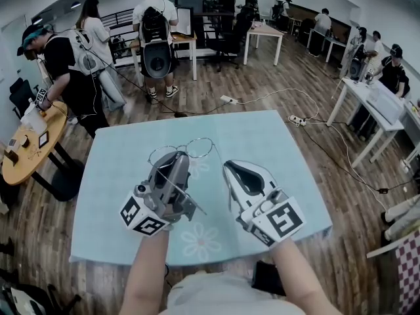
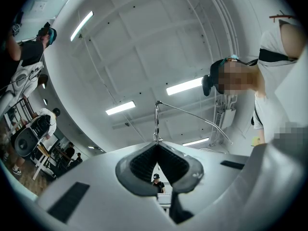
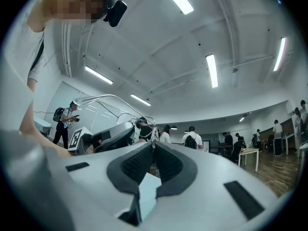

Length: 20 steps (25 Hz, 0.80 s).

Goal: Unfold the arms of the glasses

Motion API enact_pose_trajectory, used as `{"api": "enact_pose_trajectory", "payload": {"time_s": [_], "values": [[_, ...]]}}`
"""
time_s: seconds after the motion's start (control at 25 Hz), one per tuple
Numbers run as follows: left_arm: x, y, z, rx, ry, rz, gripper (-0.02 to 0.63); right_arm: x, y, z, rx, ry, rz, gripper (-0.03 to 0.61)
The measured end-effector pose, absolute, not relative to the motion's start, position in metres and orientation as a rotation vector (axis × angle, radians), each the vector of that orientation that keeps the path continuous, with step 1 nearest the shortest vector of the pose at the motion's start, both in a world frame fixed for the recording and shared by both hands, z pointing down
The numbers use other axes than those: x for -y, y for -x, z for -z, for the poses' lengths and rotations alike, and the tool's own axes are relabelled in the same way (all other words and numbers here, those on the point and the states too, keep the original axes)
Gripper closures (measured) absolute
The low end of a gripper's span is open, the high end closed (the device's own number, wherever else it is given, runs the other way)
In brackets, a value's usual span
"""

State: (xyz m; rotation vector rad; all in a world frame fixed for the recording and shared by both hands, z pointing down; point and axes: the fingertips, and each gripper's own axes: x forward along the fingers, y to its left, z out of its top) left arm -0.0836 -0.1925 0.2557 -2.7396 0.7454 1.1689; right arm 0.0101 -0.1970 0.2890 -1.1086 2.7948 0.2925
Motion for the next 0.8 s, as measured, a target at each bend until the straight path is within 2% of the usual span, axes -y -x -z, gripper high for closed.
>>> {"api": "enact_pose_trajectory", "payload": {"time_s": [0.8], "values": [[0.1921,0.0844,-0.2575,-0.750,2.737,-1.164,0.604,0.1975,-0.0115,-0.2892,-2.789,1.137,-0.326,0.571]]}}
